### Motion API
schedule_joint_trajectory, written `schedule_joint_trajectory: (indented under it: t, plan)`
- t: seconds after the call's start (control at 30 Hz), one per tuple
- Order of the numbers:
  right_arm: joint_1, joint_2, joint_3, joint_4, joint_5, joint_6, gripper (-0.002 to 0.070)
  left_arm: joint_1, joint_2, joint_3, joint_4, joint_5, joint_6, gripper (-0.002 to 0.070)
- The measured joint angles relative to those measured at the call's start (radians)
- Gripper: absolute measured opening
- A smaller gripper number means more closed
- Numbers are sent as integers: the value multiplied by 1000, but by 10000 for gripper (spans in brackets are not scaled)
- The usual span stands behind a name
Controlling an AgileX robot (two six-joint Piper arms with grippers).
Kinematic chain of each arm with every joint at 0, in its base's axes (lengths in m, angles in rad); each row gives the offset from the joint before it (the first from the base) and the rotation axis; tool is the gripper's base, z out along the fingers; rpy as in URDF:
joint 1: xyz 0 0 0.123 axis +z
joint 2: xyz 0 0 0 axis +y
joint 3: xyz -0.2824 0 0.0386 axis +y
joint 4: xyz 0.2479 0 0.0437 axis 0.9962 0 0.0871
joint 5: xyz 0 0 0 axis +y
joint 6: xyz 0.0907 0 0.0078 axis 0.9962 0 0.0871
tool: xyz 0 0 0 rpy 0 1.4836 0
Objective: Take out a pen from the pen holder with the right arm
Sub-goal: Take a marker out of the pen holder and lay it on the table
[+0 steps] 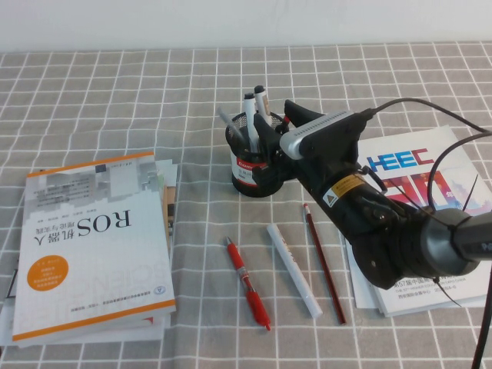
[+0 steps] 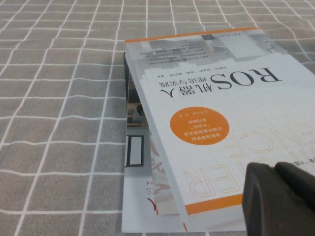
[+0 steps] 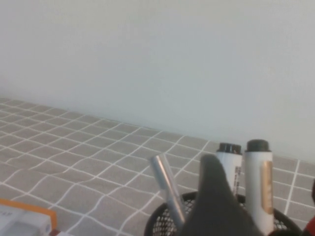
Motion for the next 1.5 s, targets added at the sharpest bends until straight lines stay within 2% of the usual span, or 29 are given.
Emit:
schedule_joint_trajectory:
  t: [0.37, 1.03, 1.23, 1.5]
  plan:
    - [0, 0, 0, 0, 65, -11, 356, 0, 0, 0, 0, 0, 0, -3]
    - [0, 35, 0, 4, 67, -11, 354, 0, 0, 0, 0, 0, 0, -3]
    - [0, 35, 0, 6, 59, -11, 282, 0, 0, 0, 0, 0, 0, -3]
    - [0, 35, 0, 32, 57, -11, 125, 0, 0, 0, 0, 0, 0, -3]
